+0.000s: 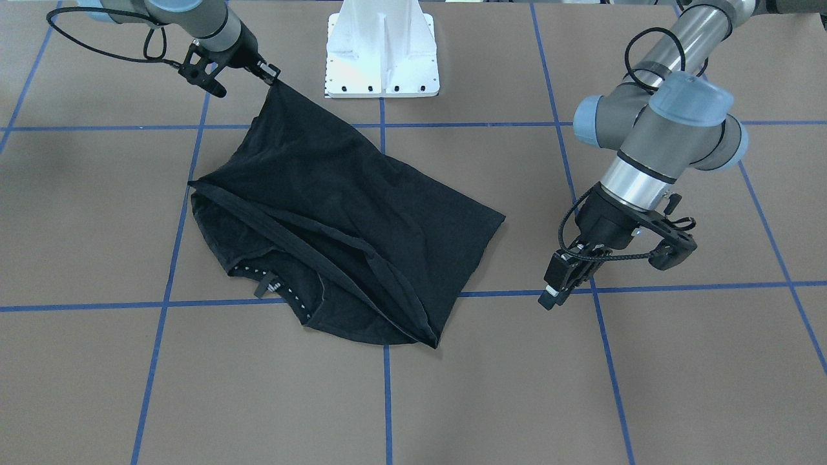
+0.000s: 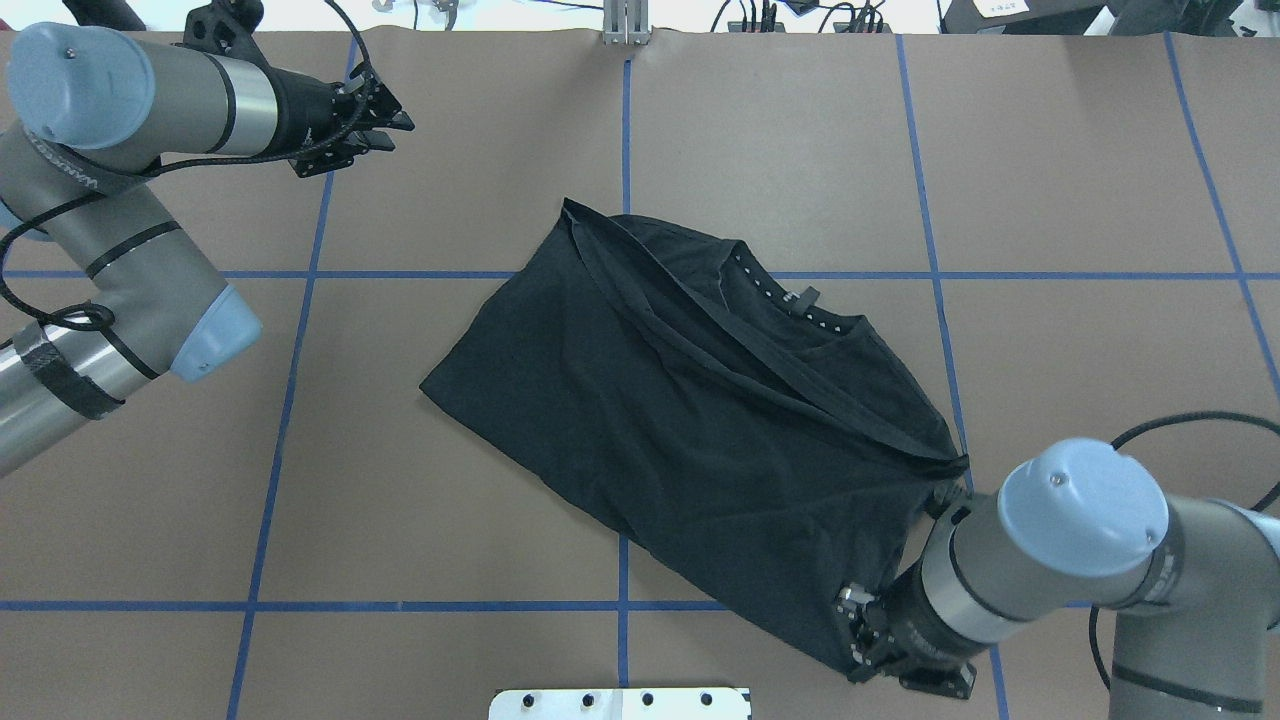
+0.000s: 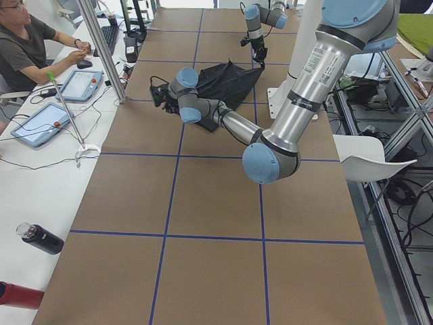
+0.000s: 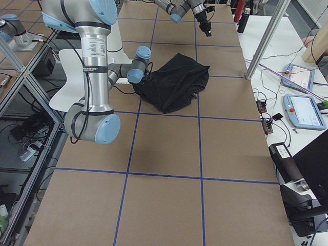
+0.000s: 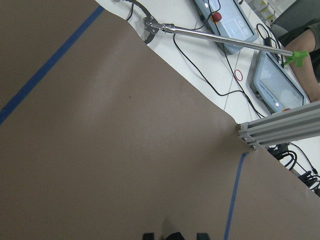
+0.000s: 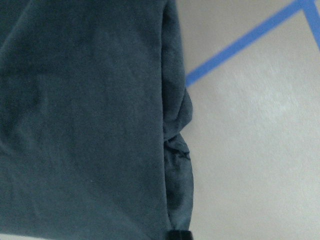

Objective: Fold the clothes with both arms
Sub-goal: 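Drag the shirt toward the robot with the right gripper, turning it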

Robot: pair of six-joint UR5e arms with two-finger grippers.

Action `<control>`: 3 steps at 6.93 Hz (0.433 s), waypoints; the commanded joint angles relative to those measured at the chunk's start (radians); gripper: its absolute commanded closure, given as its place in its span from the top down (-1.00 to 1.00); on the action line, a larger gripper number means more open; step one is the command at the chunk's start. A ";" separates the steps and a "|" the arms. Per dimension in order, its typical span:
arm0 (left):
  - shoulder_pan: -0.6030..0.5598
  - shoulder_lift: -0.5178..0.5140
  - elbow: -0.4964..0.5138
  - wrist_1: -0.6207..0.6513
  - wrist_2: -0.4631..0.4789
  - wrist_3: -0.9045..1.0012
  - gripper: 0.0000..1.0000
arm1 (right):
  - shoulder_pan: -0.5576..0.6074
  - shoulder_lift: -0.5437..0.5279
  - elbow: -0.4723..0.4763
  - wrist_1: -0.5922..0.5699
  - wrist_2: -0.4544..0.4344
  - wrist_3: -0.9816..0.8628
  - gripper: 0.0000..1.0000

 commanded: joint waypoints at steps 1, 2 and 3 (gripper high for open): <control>-0.001 0.012 -0.021 0.003 -0.042 -0.002 -0.20 | -0.099 -0.007 0.006 -0.001 -0.008 0.047 0.99; 0.006 0.020 -0.044 0.021 -0.051 -0.005 -0.13 | -0.096 -0.006 0.013 -0.001 -0.008 0.049 1.00; 0.026 0.055 -0.125 0.103 -0.054 -0.016 -0.06 | -0.059 -0.007 0.028 -0.001 0.000 0.049 1.00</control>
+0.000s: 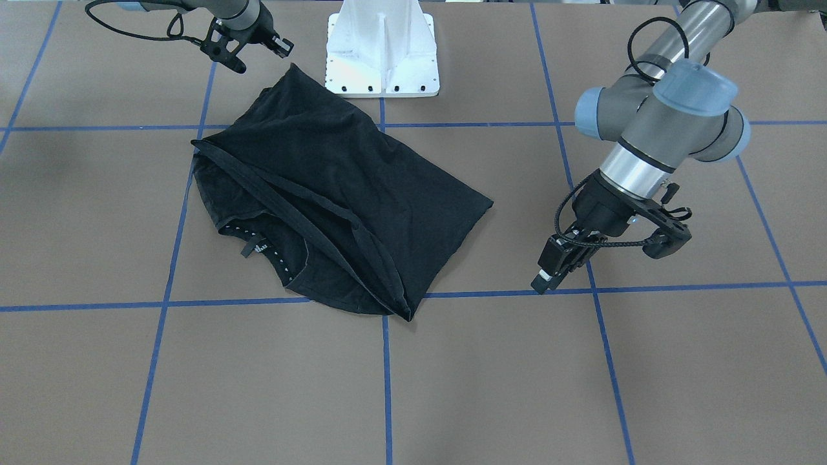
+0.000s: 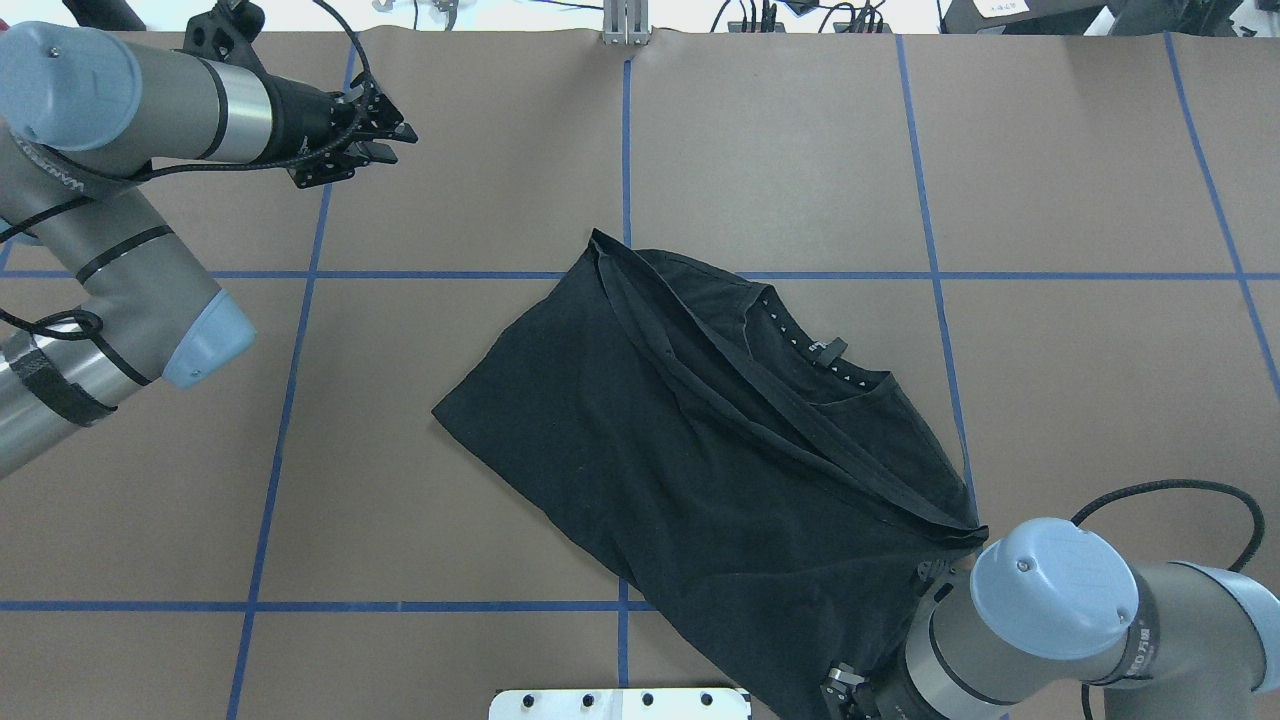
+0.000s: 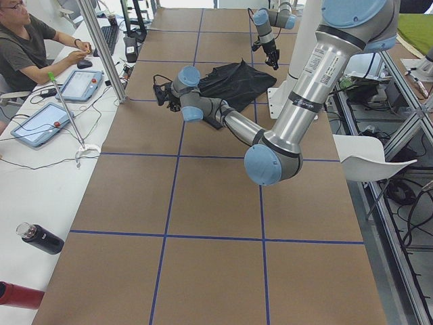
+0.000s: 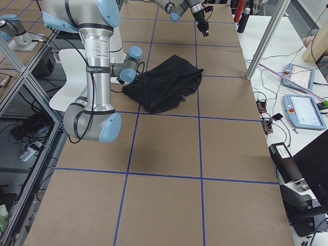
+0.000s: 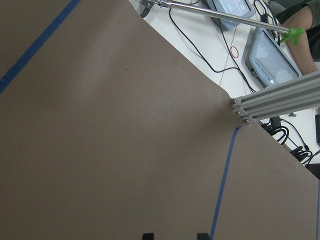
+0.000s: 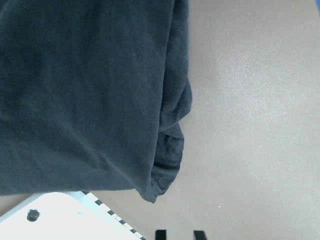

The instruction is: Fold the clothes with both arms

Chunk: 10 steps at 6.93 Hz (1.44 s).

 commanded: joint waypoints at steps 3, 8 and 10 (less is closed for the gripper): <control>0.127 0.164 -0.218 0.124 0.005 -0.012 0.08 | 0.209 0.037 0.026 0.000 0.021 -0.001 1.00; 0.359 0.194 -0.201 0.205 0.185 -0.070 0.09 | 0.435 0.206 -0.114 0.000 0.003 -0.092 1.00; 0.376 0.194 -0.187 0.205 0.185 -0.069 0.08 | 0.441 0.207 -0.132 0.000 0.000 -0.120 1.00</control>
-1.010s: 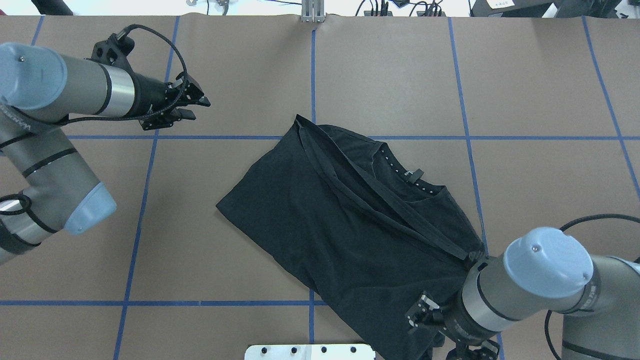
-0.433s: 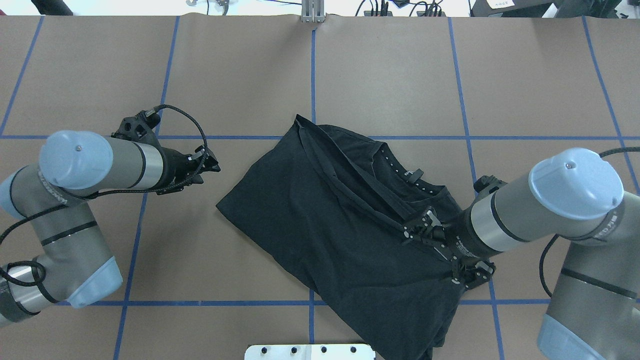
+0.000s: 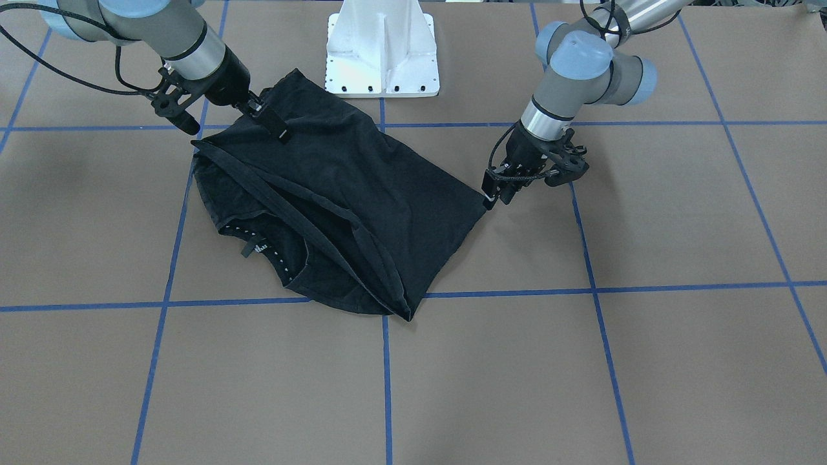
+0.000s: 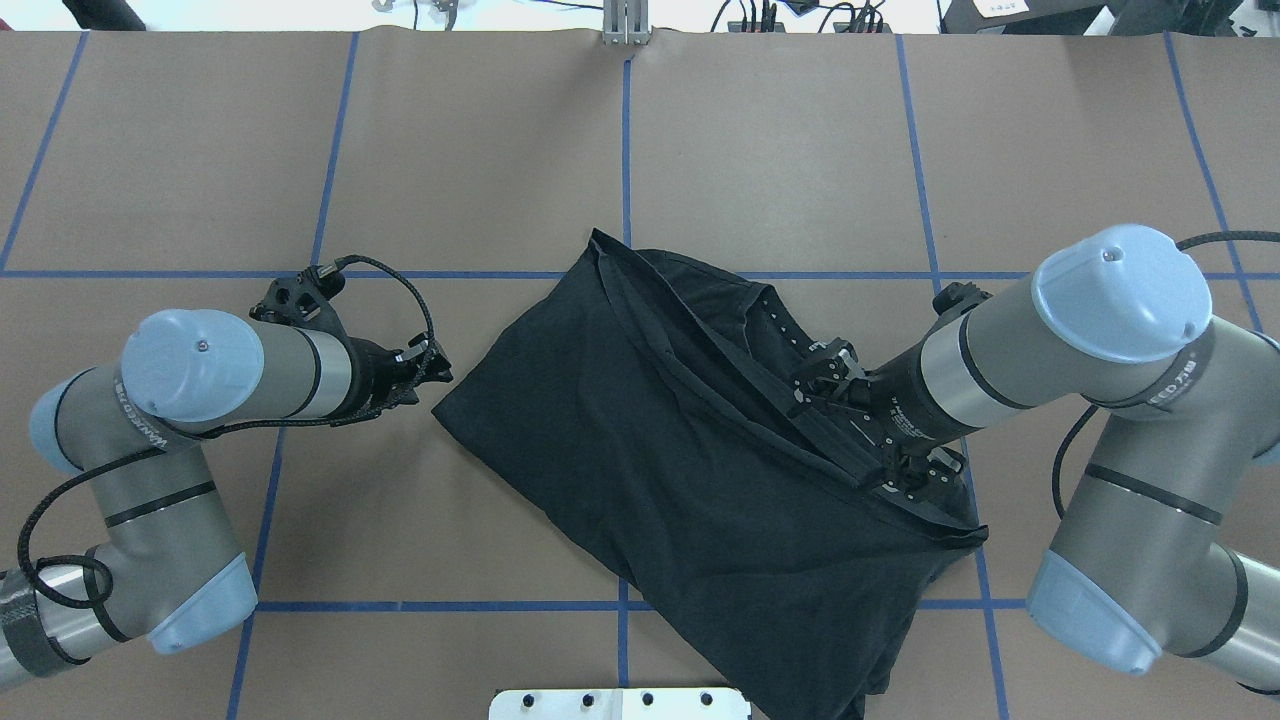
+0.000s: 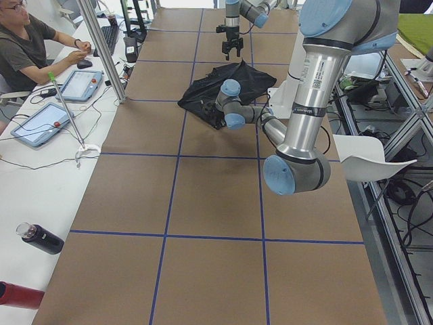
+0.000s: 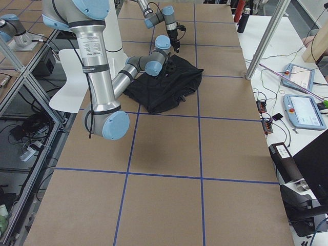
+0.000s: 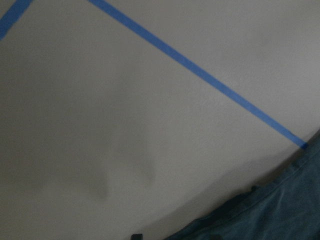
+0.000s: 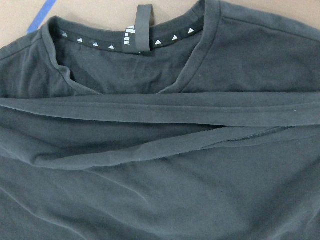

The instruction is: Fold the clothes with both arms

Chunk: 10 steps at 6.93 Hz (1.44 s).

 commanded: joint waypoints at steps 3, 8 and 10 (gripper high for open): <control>0.017 -0.013 0.044 0.000 0.001 0.004 0.00 | 0.005 0.007 -0.034 -0.001 -0.003 -0.016 1.00; 0.022 -0.016 0.055 -0.001 0.001 0.005 -0.15 | 0.005 0.004 -0.045 -0.002 -0.012 -0.016 1.00; 0.022 -0.018 0.055 -0.001 0.001 -0.001 -0.57 | 0.005 0.006 -0.050 -0.002 -0.012 -0.016 1.00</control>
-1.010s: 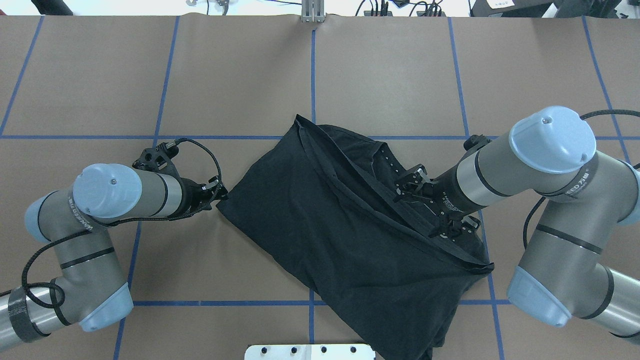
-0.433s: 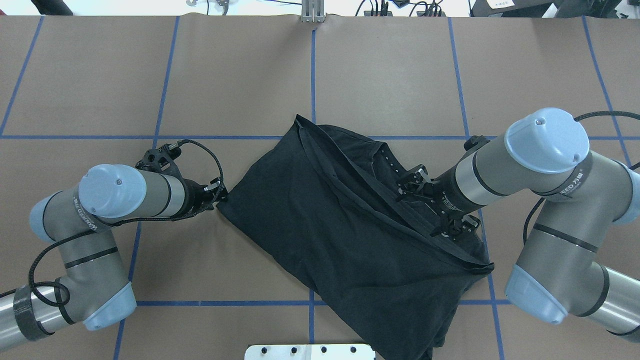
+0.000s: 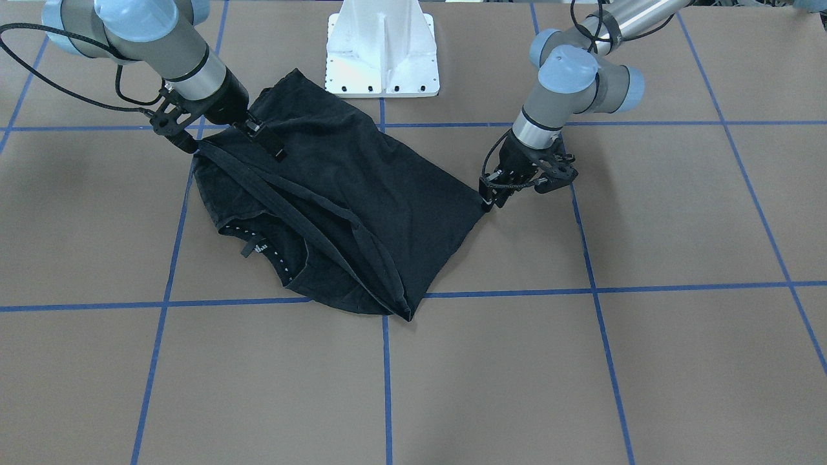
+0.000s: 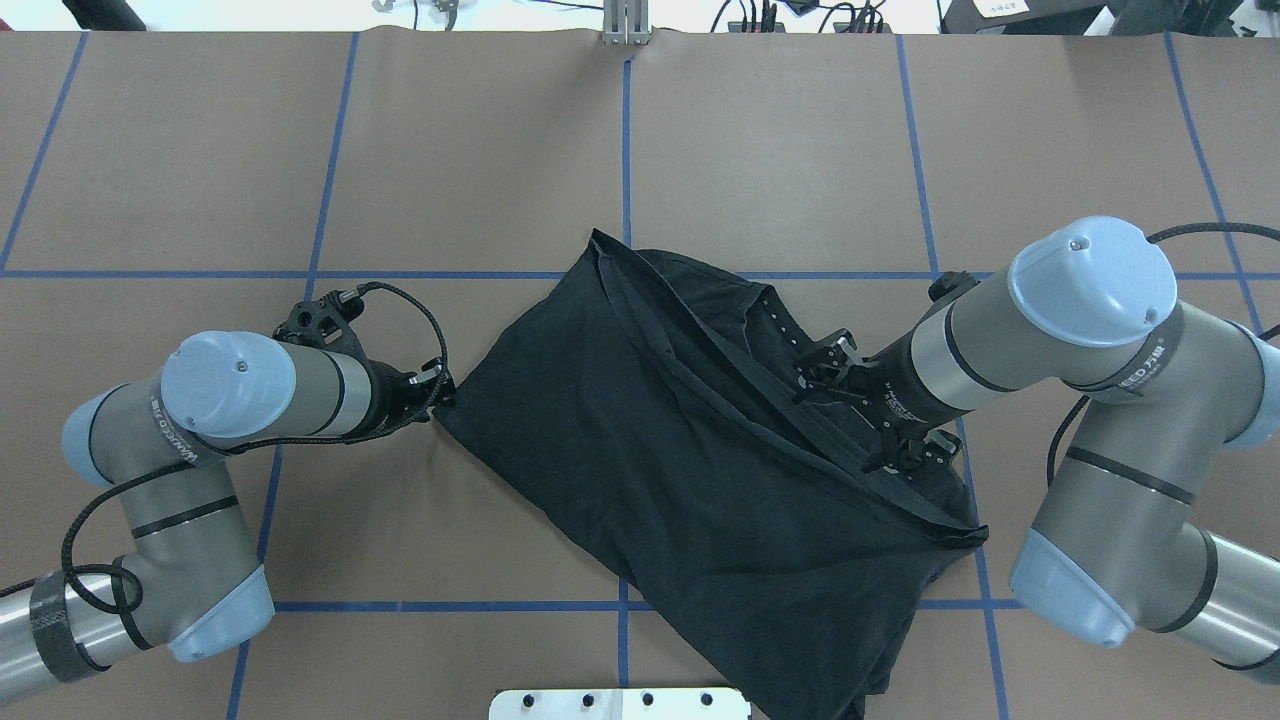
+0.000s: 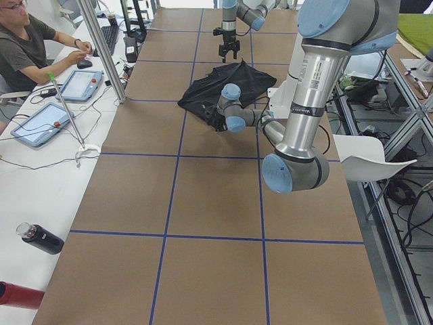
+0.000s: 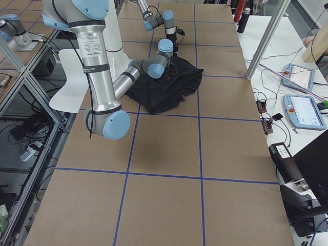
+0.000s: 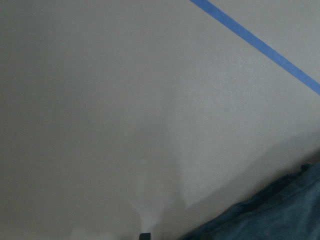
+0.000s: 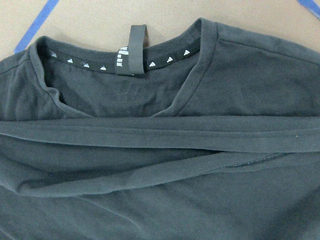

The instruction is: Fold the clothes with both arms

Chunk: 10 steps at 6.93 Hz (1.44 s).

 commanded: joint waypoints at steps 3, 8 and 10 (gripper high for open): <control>-0.009 -0.013 -0.030 0.001 -0.001 -0.004 -1.00 | -0.002 0.000 -0.004 0.000 0.000 0.000 1.00; -0.274 -0.299 0.318 -0.038 -0.004 0.238 -1.00 | 0.012 0.007 0.002 0.002 0.000 0.002 1.00; -0.326 -0.495 0.665 -0.255 -0.003 0.262 -1.00 | 0.025 0.019 0.005 0.003 -0.056 0.000 1.00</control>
